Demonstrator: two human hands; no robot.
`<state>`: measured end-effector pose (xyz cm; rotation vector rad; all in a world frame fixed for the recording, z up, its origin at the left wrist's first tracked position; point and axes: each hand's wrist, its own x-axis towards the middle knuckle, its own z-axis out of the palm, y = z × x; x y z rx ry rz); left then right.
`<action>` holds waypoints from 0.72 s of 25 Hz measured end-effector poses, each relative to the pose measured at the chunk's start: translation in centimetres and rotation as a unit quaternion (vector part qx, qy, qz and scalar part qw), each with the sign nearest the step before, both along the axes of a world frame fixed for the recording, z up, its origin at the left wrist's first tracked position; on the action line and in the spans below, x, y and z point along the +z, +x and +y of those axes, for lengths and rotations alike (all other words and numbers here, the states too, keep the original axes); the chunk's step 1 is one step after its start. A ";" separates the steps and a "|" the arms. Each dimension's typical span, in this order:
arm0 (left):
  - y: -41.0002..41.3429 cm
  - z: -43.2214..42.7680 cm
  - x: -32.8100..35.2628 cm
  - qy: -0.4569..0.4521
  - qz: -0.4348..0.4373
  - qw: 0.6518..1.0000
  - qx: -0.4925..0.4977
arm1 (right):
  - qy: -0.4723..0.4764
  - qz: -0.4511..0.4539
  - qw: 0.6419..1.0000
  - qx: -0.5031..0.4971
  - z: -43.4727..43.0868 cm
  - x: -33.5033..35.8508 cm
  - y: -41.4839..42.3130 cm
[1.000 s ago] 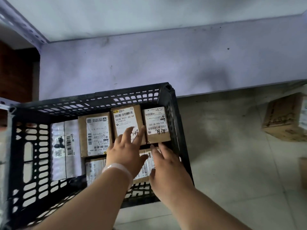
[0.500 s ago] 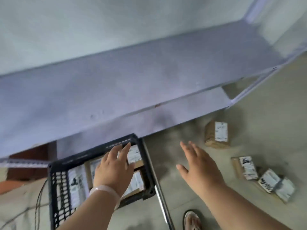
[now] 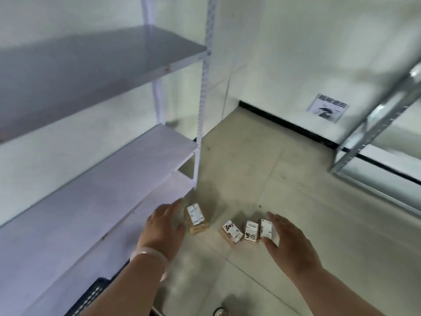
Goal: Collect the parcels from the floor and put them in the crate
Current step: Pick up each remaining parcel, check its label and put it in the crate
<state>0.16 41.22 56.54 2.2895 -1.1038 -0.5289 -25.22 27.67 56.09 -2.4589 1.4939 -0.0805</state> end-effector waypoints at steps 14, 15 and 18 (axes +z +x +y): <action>-16.5 -24.6 13.5 -0.036 -0.054 0.981 -0.181 | -0.048 -0.093 0.985 -0.136 -16.0 13.6 -14.2; -17.4 -26.5 13.6 -0.035 -0.054 0.981 -0.180 | -0.045 -0.095 0.985 -0.135 -17.8 13.8 -15.1; -19.3 -31.1 13.5 -0.031 -0.043 0.984 -0.170 | -0.031 -0.090 0.987 -0.132 -22.4 14.4 -17.1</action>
